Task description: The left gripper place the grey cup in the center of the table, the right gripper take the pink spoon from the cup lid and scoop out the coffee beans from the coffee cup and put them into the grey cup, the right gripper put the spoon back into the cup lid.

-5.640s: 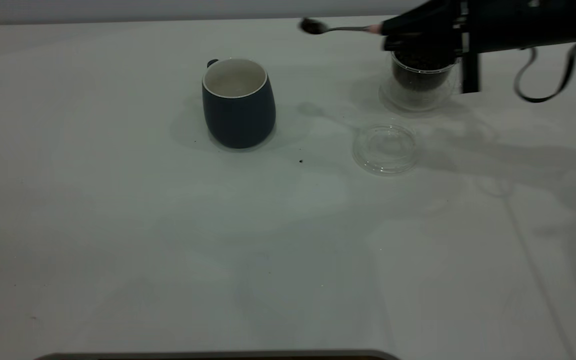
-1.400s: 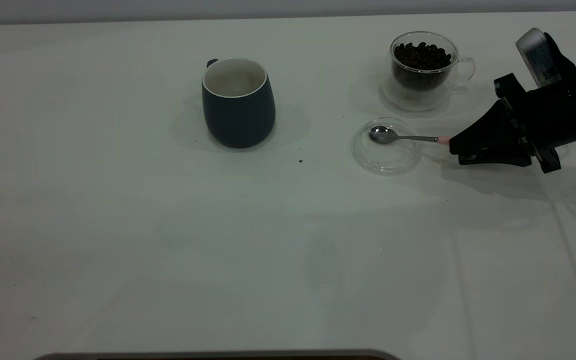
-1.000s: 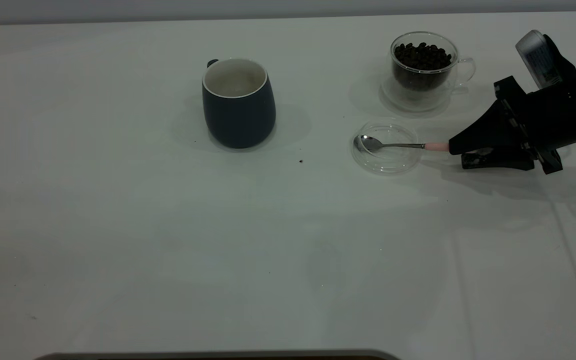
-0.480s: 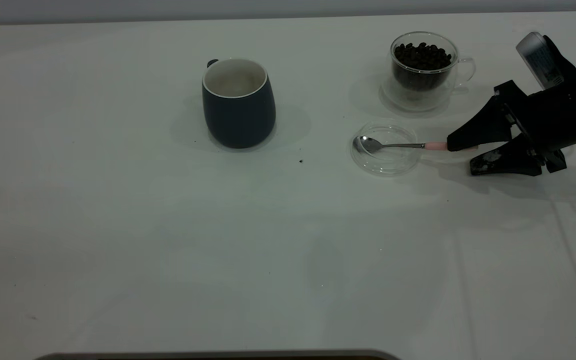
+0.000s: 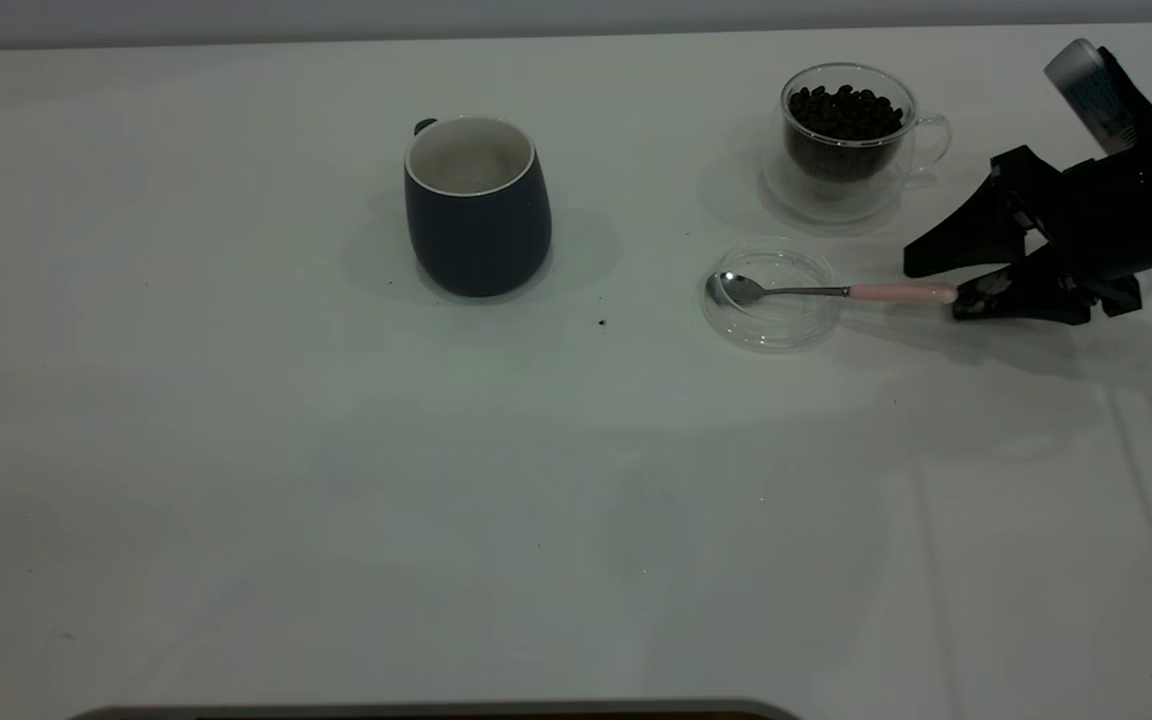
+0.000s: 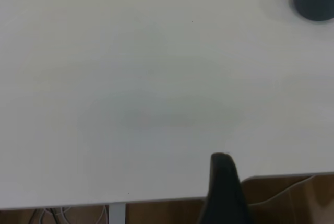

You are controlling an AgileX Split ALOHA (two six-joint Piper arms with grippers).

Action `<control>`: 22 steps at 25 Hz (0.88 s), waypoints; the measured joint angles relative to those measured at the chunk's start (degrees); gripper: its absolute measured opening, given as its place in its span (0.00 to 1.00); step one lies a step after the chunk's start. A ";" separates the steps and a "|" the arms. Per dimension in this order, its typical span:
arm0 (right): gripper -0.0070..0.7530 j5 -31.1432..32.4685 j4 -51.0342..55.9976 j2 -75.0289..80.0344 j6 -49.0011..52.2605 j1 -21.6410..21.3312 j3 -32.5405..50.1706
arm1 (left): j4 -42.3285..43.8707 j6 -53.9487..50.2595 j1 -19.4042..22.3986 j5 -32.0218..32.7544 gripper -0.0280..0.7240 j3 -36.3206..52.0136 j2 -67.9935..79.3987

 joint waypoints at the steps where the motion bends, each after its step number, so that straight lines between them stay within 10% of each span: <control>1: 0.79 -1.02 1.21 -0.02 -0.70 0.00 0.00 | 0.00 0.00 0.00 0.00 0.82 0.00 0.00; 8: 0.79 -15.60 -1.97 -11.96 -0.79 1.35 3.49 | 0.00 -0.10 0.00 0.00 0.82 0.00 0.00; 13: 0.79 -19.85 -19.84 -36.58 17.01 5.32 12.88 | 0.00 -0.10 0.00 0.00 0.82 0.00 0.00; 22: 0.79 11.11 -79.69 -76.15 77.73 9.02 24.43 | 0.00 -0.10 0.00 0.00 0.82 0.00 0.00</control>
